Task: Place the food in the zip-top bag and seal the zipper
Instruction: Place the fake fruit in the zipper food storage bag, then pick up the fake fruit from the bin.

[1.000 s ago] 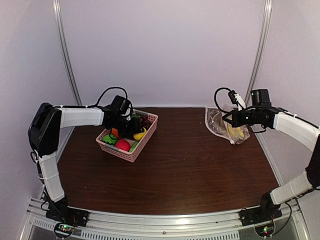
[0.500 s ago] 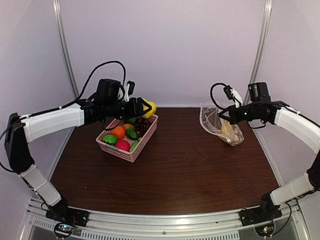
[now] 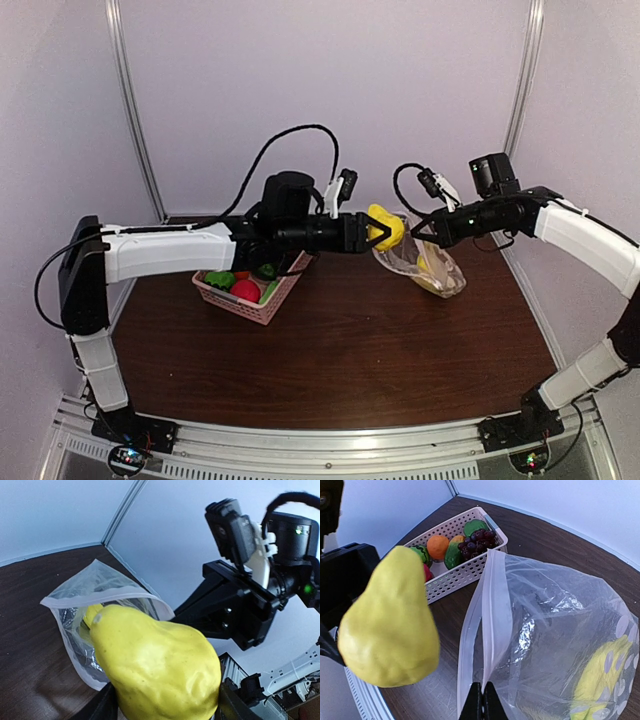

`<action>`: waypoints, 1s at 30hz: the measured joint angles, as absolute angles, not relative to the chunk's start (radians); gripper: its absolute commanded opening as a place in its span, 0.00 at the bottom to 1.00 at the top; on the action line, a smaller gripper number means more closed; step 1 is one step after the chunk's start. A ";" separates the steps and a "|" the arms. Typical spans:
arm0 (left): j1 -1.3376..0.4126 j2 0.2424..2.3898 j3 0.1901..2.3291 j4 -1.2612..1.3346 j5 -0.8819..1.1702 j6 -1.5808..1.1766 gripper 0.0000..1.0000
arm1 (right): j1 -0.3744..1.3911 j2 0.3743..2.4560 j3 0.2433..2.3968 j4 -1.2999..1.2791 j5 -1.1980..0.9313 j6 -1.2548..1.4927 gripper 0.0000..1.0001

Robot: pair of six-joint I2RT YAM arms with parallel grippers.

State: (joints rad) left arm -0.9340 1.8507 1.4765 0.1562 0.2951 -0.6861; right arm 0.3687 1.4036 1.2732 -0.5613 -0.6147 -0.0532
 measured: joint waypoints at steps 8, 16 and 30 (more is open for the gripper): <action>-0.933 2.001 1.560 0.152 0.266 -0.722 0.40 | 0.384 1.422 1.332 -0.582 -0.700 -0.017 0.00; -0.933 2.115 1.716 0.086 0.248 -0.733 0.72 | 0.421 1.427 1.352 -0.592 -0.759 -0.010 0.00; -0.933 1.897 1.650 0.006 0.213 -0.616 0.88 | 0.372 1.425 1.351 -0.577 -0.786 0.011 0.00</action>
State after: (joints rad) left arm -0.9325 1.8969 1.6497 0.0059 0.2127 -0.6155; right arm 0.3721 1.4250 1.3514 -0.5774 -0.7864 0.0113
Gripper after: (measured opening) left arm 0.889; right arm 0.003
